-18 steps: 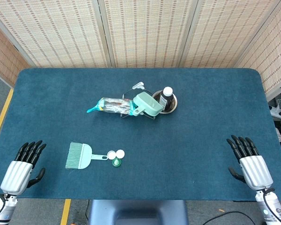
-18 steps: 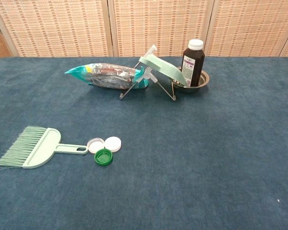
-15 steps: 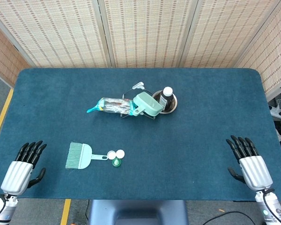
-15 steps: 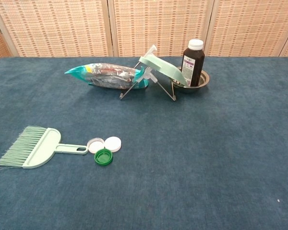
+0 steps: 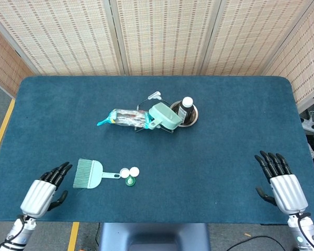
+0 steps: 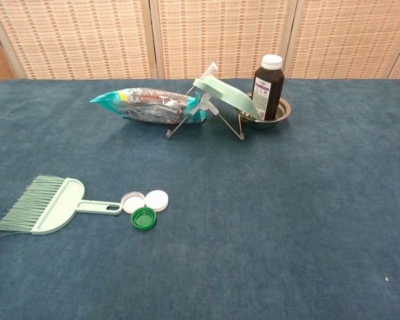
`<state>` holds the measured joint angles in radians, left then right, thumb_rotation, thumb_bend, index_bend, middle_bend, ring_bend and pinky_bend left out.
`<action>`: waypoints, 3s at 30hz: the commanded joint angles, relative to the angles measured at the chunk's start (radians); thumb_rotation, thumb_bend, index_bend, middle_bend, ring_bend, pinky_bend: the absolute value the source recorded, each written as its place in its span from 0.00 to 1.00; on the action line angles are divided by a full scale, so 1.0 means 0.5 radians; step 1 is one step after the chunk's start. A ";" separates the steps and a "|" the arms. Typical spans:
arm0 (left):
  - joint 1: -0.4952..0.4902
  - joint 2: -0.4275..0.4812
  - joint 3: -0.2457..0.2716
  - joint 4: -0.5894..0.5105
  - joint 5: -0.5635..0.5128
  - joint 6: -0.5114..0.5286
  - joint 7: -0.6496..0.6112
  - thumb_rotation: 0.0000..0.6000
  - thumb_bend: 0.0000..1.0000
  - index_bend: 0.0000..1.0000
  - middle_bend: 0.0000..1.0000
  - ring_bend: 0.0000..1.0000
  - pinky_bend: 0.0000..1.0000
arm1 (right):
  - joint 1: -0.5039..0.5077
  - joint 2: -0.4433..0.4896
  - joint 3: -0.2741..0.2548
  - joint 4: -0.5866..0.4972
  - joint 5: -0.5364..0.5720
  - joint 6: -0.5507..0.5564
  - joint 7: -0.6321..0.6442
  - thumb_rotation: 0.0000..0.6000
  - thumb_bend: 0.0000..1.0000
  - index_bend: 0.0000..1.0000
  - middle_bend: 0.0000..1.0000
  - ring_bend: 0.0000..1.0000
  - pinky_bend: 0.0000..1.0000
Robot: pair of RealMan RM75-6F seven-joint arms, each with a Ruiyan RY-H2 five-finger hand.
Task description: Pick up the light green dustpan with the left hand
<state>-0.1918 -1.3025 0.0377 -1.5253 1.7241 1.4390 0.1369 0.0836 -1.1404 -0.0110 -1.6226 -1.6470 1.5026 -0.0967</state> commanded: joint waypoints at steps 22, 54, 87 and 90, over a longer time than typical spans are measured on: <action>-0.417 -0.558 -0.168 0.280 -0.309 -0.619 0.557 1.00 0.38 0.27 0.28 0.64 0.79 | -0.006 0.009 0.017 -0.013 0.050 -0.023 -0.028 1.00 0.19 0.00 0.00 0.00 0.00; -0.546 -0.850 -0.120 0.682 -0.343 -0.590 0.829 1.00 0.38 0.43 0.42 0.65 0.80 | -0.022 0.069 0.012 -0.061 0.054 -0.022 0.016 1.00 0.19 0.00 0.00 0.00 0.00; -0.559 -1.076 -0.160 1.157 0.000 0.321 -1.421 1.00 0.71 0.76 0.88 0.72 0.87 | -0.035 0.086 0.003 -0.085 0.032 -0.011 0.021 1.00 0.19 0.00 0.00 0.00 0.00; -0.572 -1.147 -0.148 1.264 -0.008 0.301 -1.481 1.00 0.71 0.76 0.88 0.72 0.87 | -0.037 0.090 0.004 -0.085 0.029 -0.007 0.030 1.00 0.19 0.00 0.00 0.00 0.00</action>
<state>-0.4722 -1.8500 -0.0414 -0.9229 1.7182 1.5877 -0.5789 0.0655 -1.0960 -0.0091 -1.6650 -1.6321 1.4990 -0.0824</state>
